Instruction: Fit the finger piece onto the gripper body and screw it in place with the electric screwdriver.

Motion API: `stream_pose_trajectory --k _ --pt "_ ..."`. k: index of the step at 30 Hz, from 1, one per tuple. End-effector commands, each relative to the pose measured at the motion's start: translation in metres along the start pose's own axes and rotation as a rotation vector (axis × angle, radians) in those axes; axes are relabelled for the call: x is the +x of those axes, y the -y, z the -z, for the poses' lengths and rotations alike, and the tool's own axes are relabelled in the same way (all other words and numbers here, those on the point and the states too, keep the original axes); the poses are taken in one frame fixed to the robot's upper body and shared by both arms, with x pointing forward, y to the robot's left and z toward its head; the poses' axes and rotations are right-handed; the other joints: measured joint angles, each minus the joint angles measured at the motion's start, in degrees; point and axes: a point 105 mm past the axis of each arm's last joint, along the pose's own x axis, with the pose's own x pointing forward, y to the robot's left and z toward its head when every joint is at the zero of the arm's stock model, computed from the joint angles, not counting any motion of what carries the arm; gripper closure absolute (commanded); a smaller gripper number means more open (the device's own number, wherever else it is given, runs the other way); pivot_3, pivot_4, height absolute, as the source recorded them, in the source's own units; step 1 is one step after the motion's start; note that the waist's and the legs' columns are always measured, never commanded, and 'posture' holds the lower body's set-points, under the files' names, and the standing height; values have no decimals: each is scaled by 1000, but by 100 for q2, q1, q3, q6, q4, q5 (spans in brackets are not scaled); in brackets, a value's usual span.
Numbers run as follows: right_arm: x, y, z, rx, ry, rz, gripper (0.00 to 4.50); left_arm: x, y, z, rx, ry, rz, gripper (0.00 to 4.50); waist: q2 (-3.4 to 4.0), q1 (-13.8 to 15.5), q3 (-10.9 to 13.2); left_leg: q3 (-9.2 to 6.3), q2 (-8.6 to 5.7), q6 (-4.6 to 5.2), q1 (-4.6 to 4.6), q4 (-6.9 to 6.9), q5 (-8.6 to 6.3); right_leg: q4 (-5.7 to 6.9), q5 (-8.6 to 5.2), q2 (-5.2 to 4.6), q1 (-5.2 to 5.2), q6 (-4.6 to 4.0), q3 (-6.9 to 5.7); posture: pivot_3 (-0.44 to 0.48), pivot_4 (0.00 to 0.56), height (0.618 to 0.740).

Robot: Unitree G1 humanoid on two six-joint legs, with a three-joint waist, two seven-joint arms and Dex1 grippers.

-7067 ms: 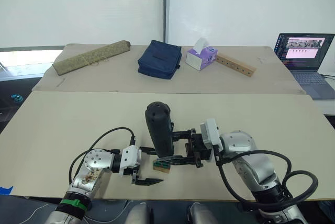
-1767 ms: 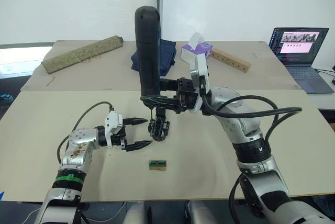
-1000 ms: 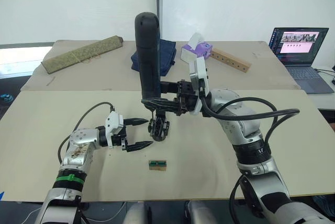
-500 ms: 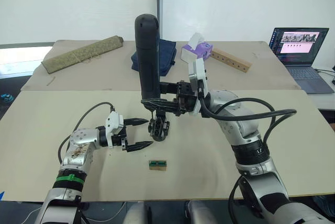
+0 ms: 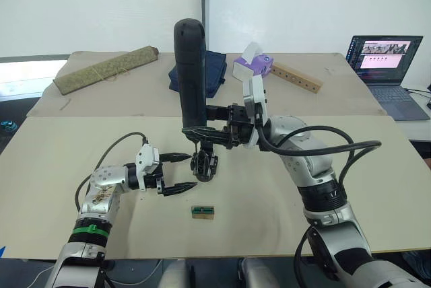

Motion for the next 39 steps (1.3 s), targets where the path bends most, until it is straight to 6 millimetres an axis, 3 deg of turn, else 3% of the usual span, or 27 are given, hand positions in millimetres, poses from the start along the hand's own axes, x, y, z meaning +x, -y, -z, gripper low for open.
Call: stream_pose_trajectory --k 1,39 --pt "0 -2 -16 -68 42 -14 2568 3 1 -5 28 17 8 0 0 0 0 0 0 0 0 0 0 0 0 0 0 0 0 0 150 740" --pt "-2 -1 -17 -62 26 -22 2568 6 -1 -4 26 25 -1 0 0 1 0 0 0 0 3 1 0 0 0 0 2 0 0 0 150 740"
